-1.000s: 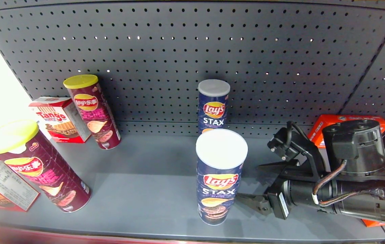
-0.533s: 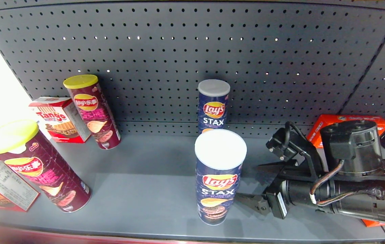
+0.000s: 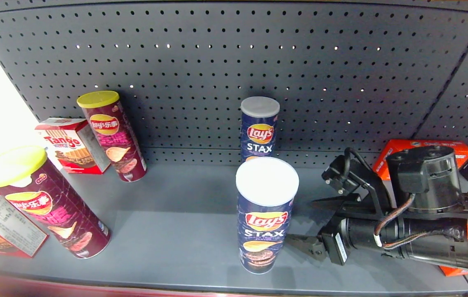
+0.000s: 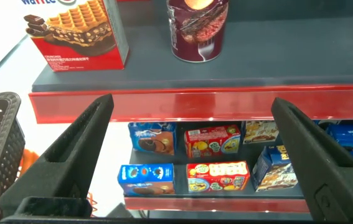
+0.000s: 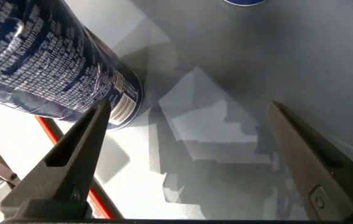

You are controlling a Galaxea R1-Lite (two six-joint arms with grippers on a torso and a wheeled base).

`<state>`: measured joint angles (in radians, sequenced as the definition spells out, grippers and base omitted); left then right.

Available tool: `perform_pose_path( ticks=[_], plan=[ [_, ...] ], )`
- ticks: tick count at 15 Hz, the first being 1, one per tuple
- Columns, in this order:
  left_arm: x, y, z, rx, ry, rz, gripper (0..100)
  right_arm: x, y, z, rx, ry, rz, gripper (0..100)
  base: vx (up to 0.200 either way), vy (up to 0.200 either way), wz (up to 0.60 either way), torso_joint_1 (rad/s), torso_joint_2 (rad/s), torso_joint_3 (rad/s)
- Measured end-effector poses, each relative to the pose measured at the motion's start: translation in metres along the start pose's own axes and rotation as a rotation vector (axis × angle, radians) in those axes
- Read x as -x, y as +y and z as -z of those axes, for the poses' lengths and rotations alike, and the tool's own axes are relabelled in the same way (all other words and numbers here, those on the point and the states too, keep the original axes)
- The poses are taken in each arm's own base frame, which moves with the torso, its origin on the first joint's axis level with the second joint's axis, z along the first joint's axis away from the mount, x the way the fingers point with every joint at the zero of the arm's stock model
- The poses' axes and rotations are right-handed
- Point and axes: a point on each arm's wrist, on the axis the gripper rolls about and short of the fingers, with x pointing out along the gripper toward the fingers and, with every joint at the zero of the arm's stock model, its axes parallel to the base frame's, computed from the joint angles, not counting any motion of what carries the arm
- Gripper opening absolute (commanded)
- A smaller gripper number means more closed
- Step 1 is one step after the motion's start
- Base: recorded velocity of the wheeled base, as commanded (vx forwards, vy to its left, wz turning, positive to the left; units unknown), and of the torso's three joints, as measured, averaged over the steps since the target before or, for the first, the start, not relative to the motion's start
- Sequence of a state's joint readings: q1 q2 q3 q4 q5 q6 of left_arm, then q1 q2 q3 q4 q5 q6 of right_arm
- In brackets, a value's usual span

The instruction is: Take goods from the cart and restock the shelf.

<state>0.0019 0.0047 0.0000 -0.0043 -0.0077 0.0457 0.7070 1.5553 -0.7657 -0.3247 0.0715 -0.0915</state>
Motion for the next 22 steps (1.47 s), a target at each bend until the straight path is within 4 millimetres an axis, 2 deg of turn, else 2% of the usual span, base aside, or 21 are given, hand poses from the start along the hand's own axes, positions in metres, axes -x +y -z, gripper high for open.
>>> perform_pose_path(
  ticks=[5, 7, 9, 11, 13, 16, 19, 22],
  plan=[
    [0.0, 0.0, 0.0, 0.001, 0.0, -0.001, 100, 0.006, -0.007, -0.003, -0.015, -0.023, 0.031, 100, 0.0, 0.0, 0.0, 0.0, 0.0, 0.0],
    [0.0, 0.0, 0.0, 0.001, 0.0, 0.0, 100, 0.02, -0.021, -0.008, -0.035, -0.071, 0.087, 100, 0.0, 0.0, 0.0, 0.0, 0.0, 0.0],
    [0.0, 0.0, 0.0, 0.001, 0.0, 0.004, 100, 0.058, -0.04, -0.015, -0.062, -0.171, 0.197, 100, 0.0, 0.0, 0.0, 0.0, 0.0, 0.0],
    [0.0, 0.0, 0.0, 0.001, 0.0, 0.017, 100, 0.113, -0.054, -0.01, -0.088, -0.28, 0.352, 100, 0.0, 0.0, 0.0, 0.0, 0.0, 0.0],
    [0.0, 0.0, 0.0, 0.001, 0.0, 0.02, 100, 0.163, -0.046, 0.014, -0.099, -0.362, 0.49, 100, 0.0, 0.0, 0.0, 0.0, 0.0, 0.0],
    [0.0, 0.0, 0.0, 0.0, -0.001, 0.019, 100, 0.211, -0.008, 0.072, -0.105, -0.406, 0.626, 100, 0.0, 0.0, 0.0, 0.0, 0.0, 0.0],
    [0.0, 0.0, 0.0, 0.0, -0.001, 0.019, 100, 0.229, 0.032, 0.133, -0.142, -0.357, 0.708, 100, 0.0, 0.0, 0.0, 0.0, 0.0, 0.0],
    [0.0, 0.0, 0.0, 0.0, -0.001, 0.019, 100, 0.221, 0.046, 0.173, -0.148, -0.39, 0.755, 100, 0.0, 0.0, 0.0, 0.0, 0.0, 0.0]
  ],
)
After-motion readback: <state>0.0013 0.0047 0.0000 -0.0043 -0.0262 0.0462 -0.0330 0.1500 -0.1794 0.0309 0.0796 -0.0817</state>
